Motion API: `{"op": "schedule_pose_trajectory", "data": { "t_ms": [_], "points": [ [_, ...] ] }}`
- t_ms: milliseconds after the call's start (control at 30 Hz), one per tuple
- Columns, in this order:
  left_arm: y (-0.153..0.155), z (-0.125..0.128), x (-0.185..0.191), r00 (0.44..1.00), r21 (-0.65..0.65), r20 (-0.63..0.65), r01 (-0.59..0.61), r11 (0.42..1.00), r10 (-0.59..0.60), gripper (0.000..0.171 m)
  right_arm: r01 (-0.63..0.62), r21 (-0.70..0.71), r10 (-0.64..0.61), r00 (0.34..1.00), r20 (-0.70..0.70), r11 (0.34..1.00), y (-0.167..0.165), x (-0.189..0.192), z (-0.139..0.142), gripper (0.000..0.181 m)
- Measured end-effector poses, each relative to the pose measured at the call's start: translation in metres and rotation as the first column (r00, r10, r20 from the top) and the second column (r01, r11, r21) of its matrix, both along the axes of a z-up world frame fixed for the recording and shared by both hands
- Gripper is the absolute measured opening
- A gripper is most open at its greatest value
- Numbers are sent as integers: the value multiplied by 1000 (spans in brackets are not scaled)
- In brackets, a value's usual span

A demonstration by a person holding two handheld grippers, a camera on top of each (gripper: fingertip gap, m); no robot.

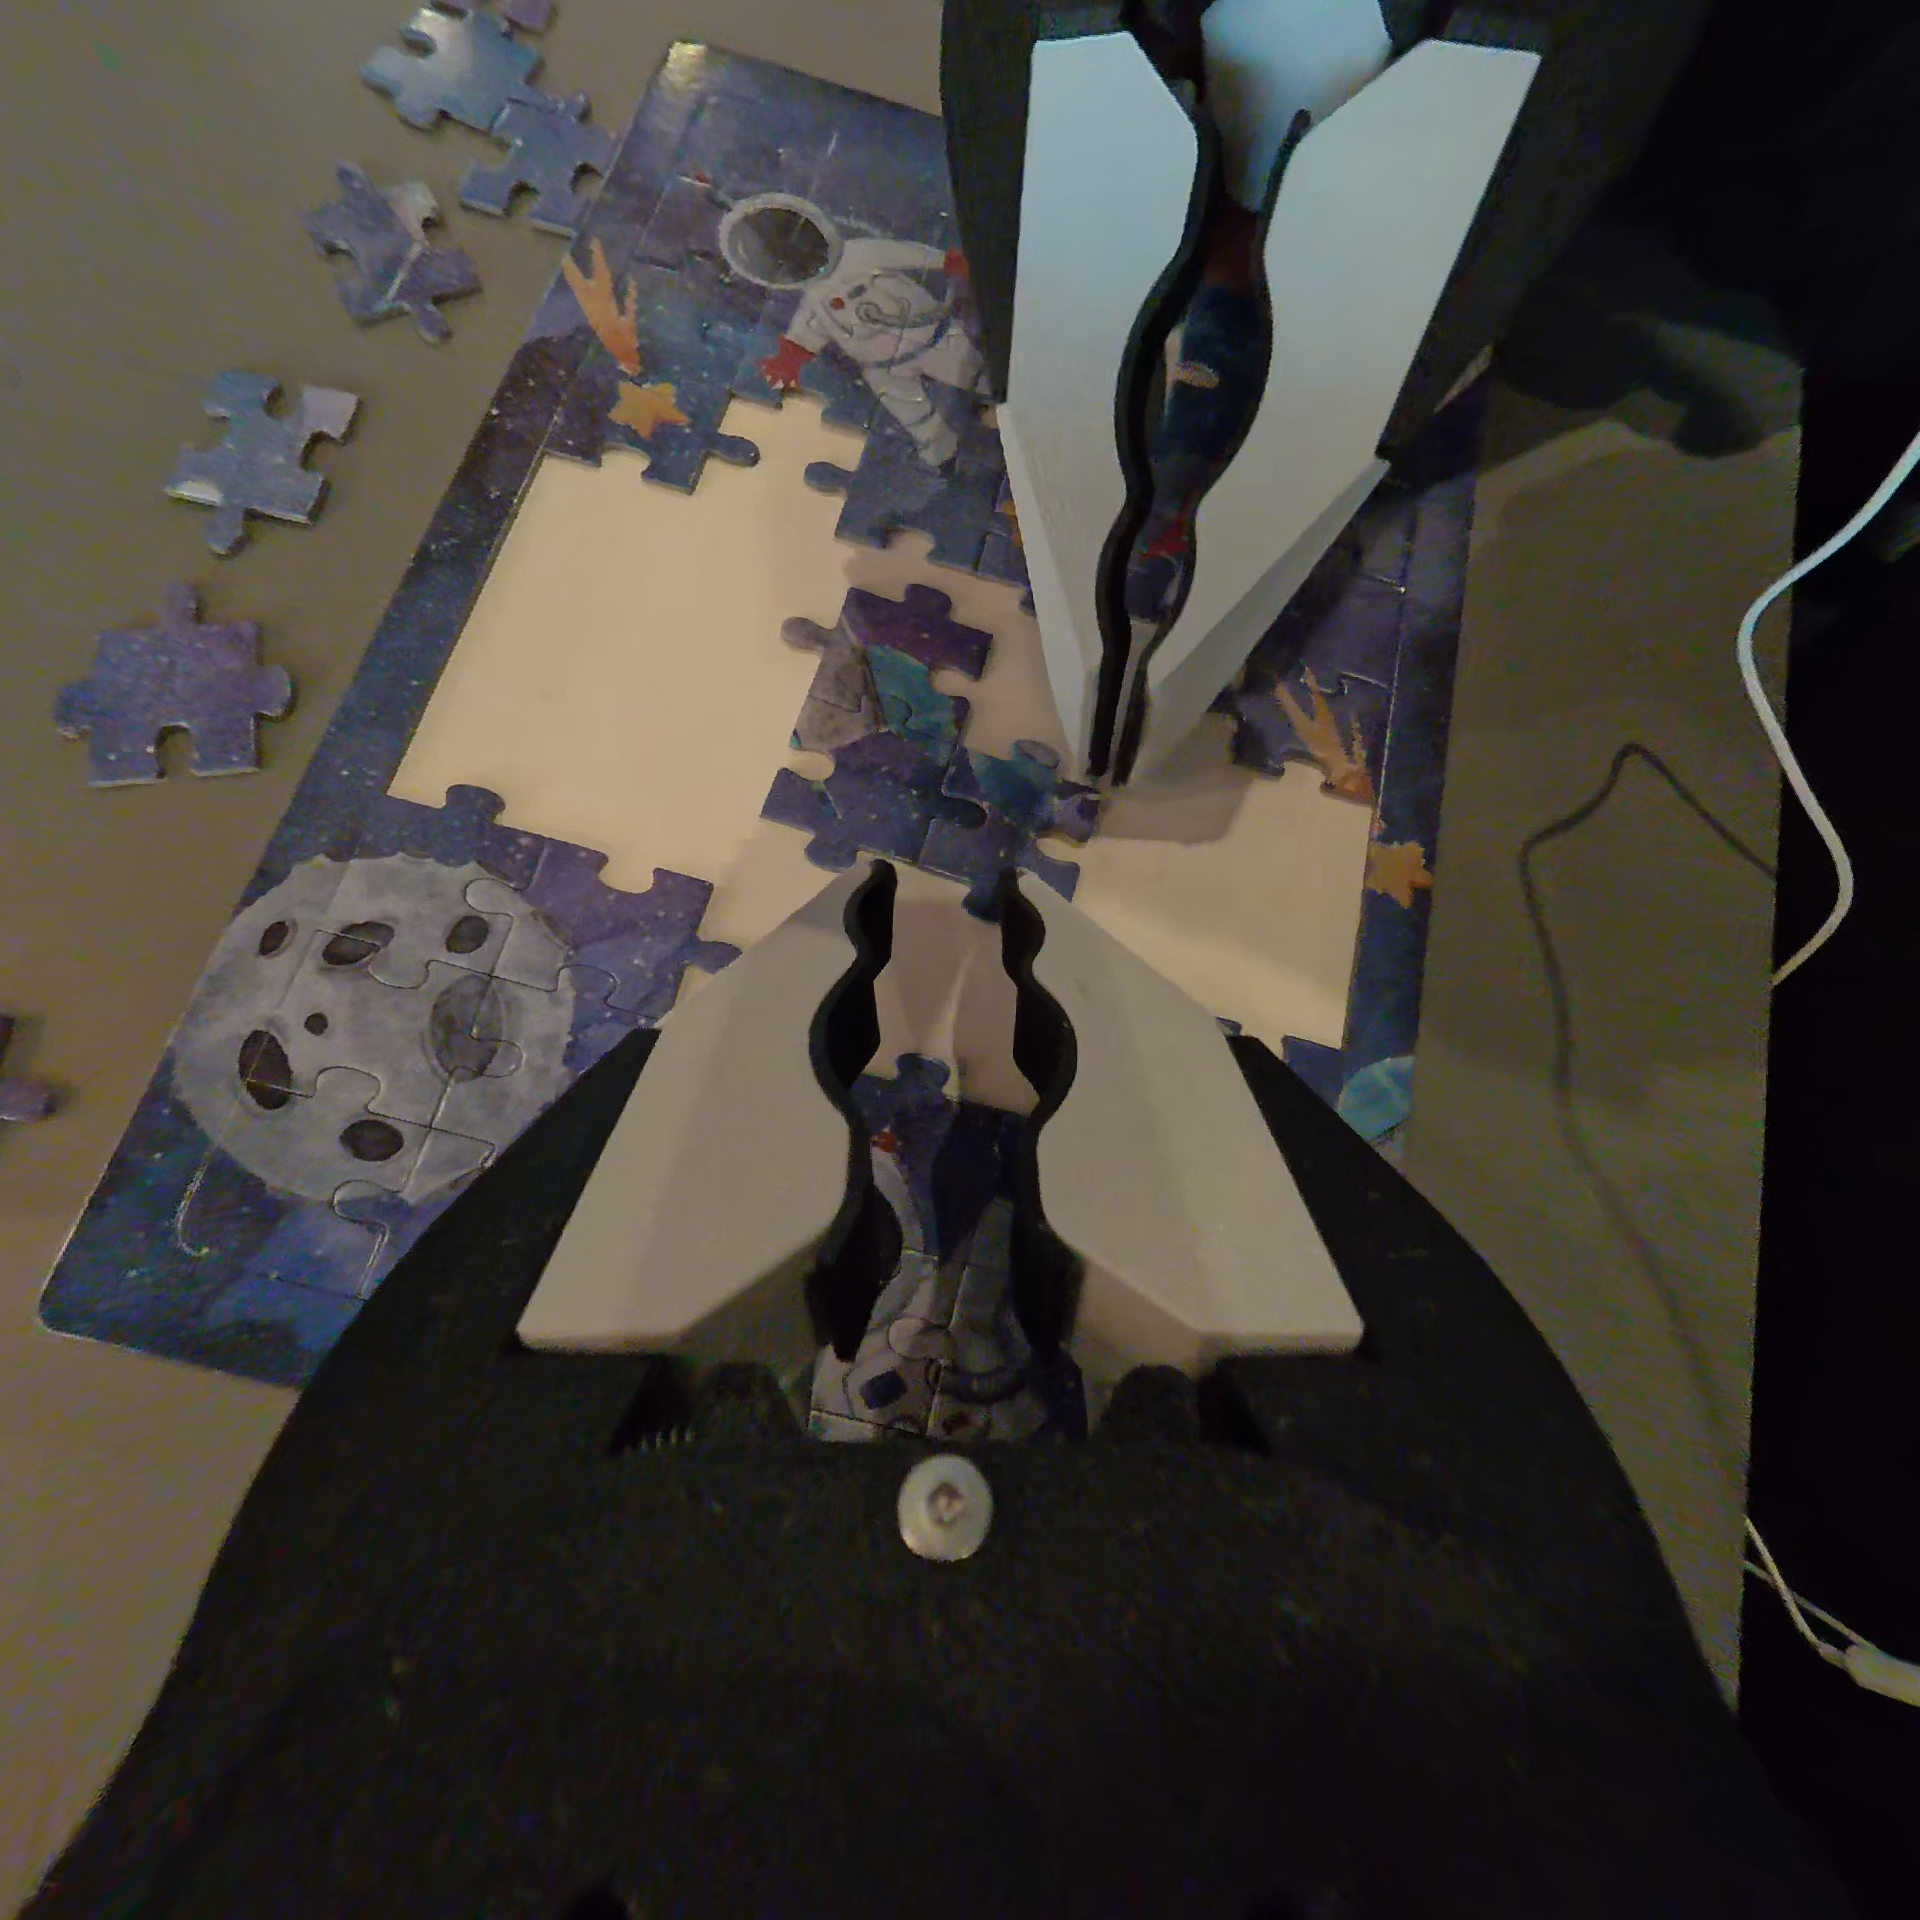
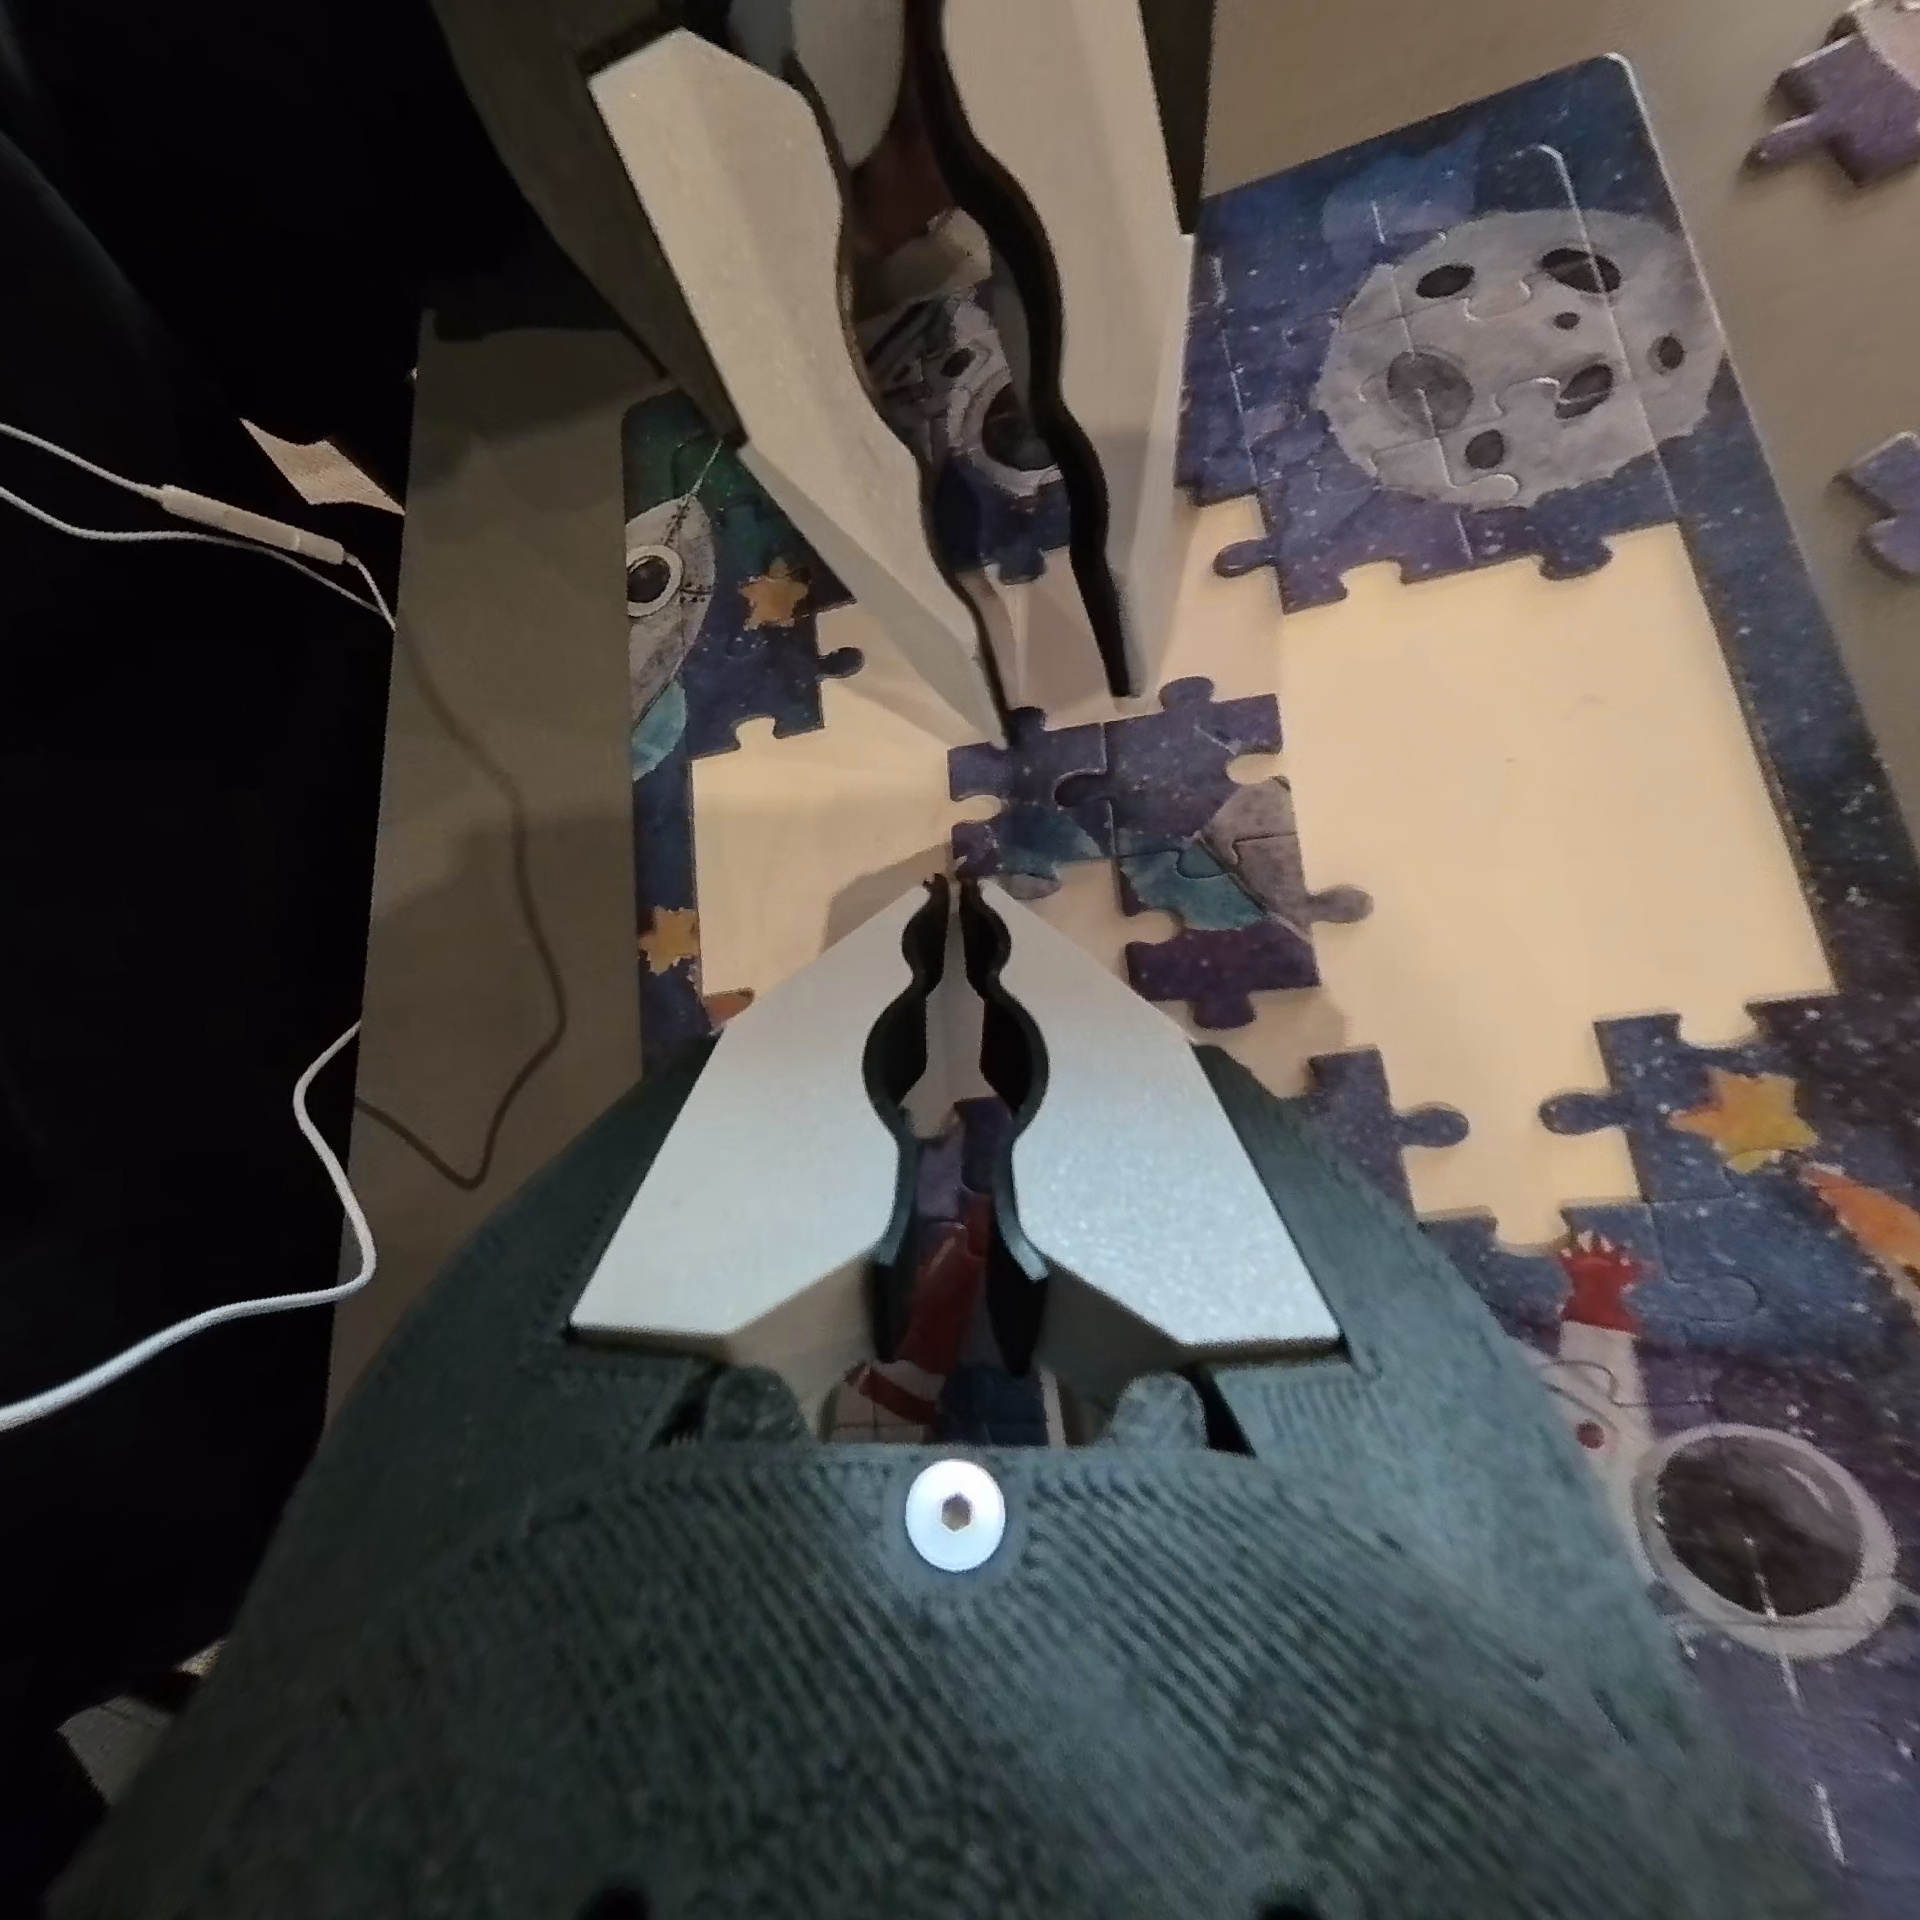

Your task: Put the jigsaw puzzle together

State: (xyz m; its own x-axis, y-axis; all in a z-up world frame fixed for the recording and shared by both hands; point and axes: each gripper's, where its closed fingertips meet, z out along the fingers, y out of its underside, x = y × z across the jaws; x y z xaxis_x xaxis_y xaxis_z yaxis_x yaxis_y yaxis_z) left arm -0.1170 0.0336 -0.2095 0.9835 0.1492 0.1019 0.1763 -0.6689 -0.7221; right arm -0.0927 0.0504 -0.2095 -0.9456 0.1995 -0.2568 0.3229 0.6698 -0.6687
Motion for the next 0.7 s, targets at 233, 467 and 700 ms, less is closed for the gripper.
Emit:
{"op": "schedule_pose_trajectory", "data": {
  "t_ms": [233, 467, 700],
  "points": [
    [1, 2, 1, 1000, 10, -5, 5, 1000, -4, 18, 26, -16, -27, 999, -28, 1000, 2, -7, 5, 0],
    [1, 0, 1, 1000, -3, -14, 5, 1000, -5, 17, 41, -98, -49, 995, -83, 994, -11, -13, 16, 0],
    [2, 0, 1, 1000, -5, -13, 7, 1000, -7, 18, 42, -23, -44, 992, -121, 999, -9, -15, 3, 0]
  ]
}}
